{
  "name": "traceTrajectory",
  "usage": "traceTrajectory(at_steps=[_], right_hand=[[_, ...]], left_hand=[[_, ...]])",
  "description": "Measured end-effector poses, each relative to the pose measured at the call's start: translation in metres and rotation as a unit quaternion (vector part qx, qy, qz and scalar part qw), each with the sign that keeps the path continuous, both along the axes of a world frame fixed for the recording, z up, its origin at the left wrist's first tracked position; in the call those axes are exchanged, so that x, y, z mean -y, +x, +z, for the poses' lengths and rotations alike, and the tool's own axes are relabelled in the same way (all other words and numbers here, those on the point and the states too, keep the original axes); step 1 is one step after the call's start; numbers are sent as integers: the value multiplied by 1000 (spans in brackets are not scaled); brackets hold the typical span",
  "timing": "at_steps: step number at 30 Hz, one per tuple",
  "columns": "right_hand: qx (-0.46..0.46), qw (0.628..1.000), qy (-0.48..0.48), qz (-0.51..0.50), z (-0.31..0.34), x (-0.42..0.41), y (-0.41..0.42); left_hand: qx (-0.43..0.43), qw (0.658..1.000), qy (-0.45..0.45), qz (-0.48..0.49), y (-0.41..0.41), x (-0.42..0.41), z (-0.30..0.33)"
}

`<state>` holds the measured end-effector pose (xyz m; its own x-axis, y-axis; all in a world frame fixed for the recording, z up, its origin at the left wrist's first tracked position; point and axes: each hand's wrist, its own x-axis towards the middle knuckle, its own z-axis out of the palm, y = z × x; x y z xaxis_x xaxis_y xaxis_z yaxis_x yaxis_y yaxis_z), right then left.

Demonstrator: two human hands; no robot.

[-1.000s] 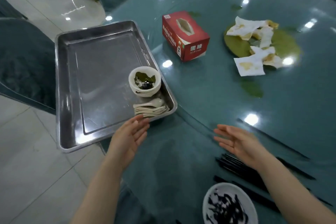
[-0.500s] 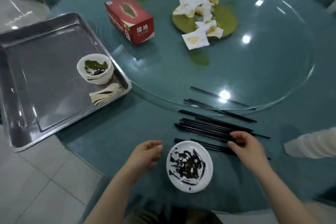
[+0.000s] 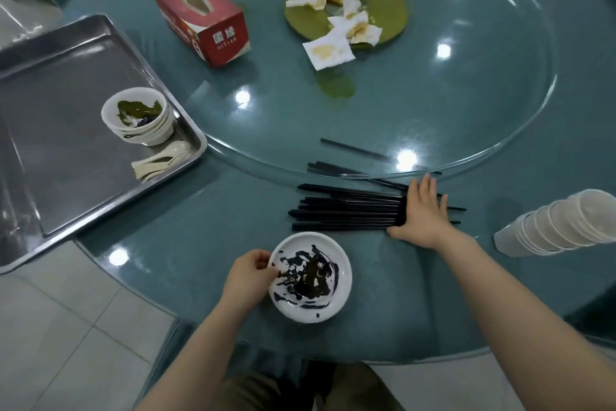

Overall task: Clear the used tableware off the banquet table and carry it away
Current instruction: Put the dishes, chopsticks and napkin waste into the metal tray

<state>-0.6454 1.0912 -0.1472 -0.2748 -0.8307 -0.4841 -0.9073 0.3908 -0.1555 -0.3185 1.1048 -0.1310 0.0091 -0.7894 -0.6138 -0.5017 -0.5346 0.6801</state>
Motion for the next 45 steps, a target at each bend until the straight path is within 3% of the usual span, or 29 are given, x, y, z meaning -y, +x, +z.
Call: traceTrajectory(at_steps=[4,11,17,22,26,32,45], right_hand=[[-7,999,30,17,-1,17,-22],[-29,996,66,59,0,39,-38],[-52,993,-12,109,-9,9,-21],[-72,979,-114,151,-6,-4,-5],[-28,974,-76,212,11,17,4],[-27,975,-34,219,6,17,38],[-52,947,-81,308,0,7,48]], left_hand=[[-65,992,18,104,8,1,3],[-156,968,20,194,13,9,24],[-203,947,14,249,26,11,36],[-223,925,15,308,43,9,40],[-225,908,15,352,51,4,43],[-232,891,9,391,62,-9,48],[-250,857,1,450,70,-32,45]])
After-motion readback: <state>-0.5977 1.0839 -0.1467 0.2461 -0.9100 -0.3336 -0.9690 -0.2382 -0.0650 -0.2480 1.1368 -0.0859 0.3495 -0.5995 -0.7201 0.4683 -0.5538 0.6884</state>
